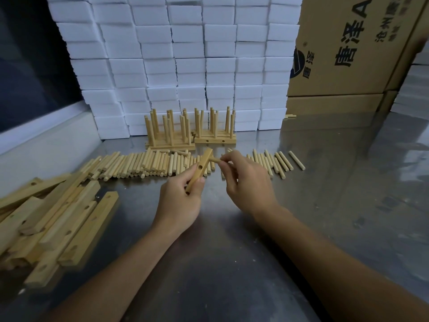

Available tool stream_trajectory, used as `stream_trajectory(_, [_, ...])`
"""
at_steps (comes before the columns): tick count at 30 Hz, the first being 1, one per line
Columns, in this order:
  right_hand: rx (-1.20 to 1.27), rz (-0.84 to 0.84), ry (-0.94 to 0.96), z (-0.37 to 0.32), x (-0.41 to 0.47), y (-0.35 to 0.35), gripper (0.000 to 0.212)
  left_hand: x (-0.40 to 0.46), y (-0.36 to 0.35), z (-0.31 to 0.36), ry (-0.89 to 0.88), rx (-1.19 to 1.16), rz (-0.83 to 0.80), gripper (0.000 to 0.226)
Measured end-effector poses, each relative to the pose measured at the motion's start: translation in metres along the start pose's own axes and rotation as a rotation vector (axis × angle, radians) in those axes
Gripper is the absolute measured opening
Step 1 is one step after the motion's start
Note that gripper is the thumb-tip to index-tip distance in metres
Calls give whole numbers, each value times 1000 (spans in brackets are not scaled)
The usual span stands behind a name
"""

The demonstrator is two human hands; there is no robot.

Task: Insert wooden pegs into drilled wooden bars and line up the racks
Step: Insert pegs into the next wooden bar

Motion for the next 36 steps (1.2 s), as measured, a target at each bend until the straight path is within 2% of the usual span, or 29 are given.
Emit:
stream_trajectory(6, [32, -85, -134, 8, -4, -5, 25, -2, 2, 3, -38, 67, -28, 32])
stream_trajectory(10, [148, -75, -263, 13, -4, -7, 29, 0, -1, -1, -19, 40, -43, 34])
stream_trajectory(14, [354, -16, -393, 14, 0, -6, 13, 1, -3, -3, -25, 41, -51, 31])
stream_trajectory(16, [361, -17, -376, 12, 1, -3, 5, 1, -3, -3, -12, 33, -45, 27])
stream_trajectory(18, [374, -7, -390, 11, 2, -2, 6, 2, -3, -5, -13, 37, -45, 22])
stream_trajectory(24, [856, 17, -673, 2, 6, 3, 5, -2, -5, -2, 71, -87, -120, 16])
stream_trajectory(26, [828, 1, -611, -3, 7, 2, 7, -5, -8, 2, 93, -114, -185, 16])
stream_trajectory(28, [693, -9, -517, -6, 7, 0, 9, -5, -9, 4, 170, -163, -239, 14])
stream_trajectory(31, [588, 8, -493, -3, 6, -3, 14, -4, -9, 3, 293, -239, -299, 12])
stream_trajectory(34, [581, -42, -523, 2, 3, -6, 26, -2, -8, 0, 435, -319, -265, 15])
stream_trajectory(36, [485, -62, -500, 7, -1, -9, 31, 1, -6, -4, 489, -371, -201, 19])
Point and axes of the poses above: each hand's wrist, its own x-axis towards the middle knuckle, its own y-axis out of the back of the hand, z = x × y, the point moved 2 cm from there along x, towards the middle knuckle, and after that the axes turned 7 degrees about z, right-handed, at the moved point
